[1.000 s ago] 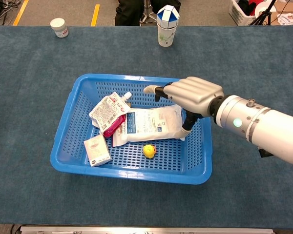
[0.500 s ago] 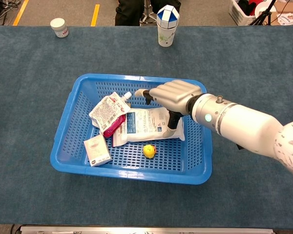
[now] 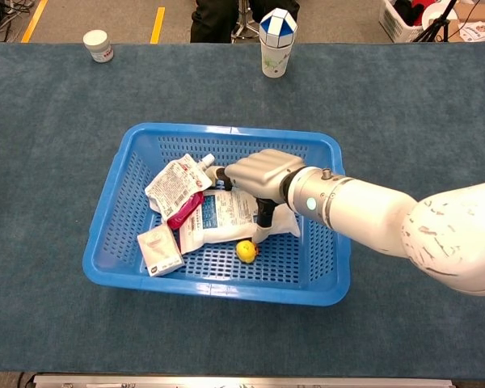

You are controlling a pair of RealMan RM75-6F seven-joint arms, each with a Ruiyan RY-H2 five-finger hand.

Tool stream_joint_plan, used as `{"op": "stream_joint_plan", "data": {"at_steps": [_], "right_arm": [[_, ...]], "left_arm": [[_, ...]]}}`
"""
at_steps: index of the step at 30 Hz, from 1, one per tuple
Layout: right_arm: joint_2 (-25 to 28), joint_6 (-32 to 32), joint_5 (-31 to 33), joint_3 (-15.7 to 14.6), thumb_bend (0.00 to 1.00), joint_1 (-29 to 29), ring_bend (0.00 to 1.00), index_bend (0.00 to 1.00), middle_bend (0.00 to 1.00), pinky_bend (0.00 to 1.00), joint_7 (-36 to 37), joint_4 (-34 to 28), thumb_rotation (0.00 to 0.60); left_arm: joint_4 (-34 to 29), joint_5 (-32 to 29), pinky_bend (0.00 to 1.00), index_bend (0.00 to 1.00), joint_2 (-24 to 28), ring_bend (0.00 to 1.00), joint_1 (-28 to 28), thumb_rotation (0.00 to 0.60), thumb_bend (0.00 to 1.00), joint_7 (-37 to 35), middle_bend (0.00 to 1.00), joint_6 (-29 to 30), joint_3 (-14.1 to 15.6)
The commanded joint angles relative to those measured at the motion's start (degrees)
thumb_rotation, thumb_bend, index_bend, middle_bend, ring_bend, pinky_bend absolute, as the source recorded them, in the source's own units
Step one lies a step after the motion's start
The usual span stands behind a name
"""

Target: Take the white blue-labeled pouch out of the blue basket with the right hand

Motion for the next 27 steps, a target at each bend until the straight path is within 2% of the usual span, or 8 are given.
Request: {"op": "stream_joint_plan", "data": {"at_steps": [1,12,16,24,27], "right_arm": [[-1.0,-0.1,-0.6,-0.5,0.00,0.8,0.16,0.05,0.23,0.40,0.2,0.5,0.600],[-2.8,4.0,-2.4,-3.3,0.00,2.0,0.16,0.05,0.23,0.40,-1.3,1.4,0.600],[-3.5,5.4,-3.7,-4.2,0.05,1.8,0.17,0.05,0.24,0.40,-1.5,2.0,0.600],[-3.9,5.9,-3.1,-4.9,0.06,1.5,0.18,0.05,0.25,0.40,-1.6,2.0,0.600],[-4.1,6.5,-3.4,-5.1,0.13,1.4,0.22,0.07,0.27,0.44,-1.9,1.9,0.600]], "left_arm": [[0.0,-0.1,0.31,0.40,0.0,0.31,0.0,0.600,0.27,0.0,0.43,0.0,0.0],[0.2,-0.4,0.31,0.40,-0.2,0.31,0.2,0.600,0.27,-0.6,0.43,0.0,-0.2],[0.4,-0.4,0.31,0.40,-0.2,0.31,0.1,0.600,0.27,-1.1,0.43,-0.2,-0.2],[0.7,-0.6,0.31,0.40,0.1,0.31,-0.1,0.600,0.27,-1.9,0.43,-0.9,-0.3],[0.9,-0.6,0.31,0.40,0.1,0.31,-0.3,0.600,0.27,-2.3,0.43,-1.1,-0.3]]}}
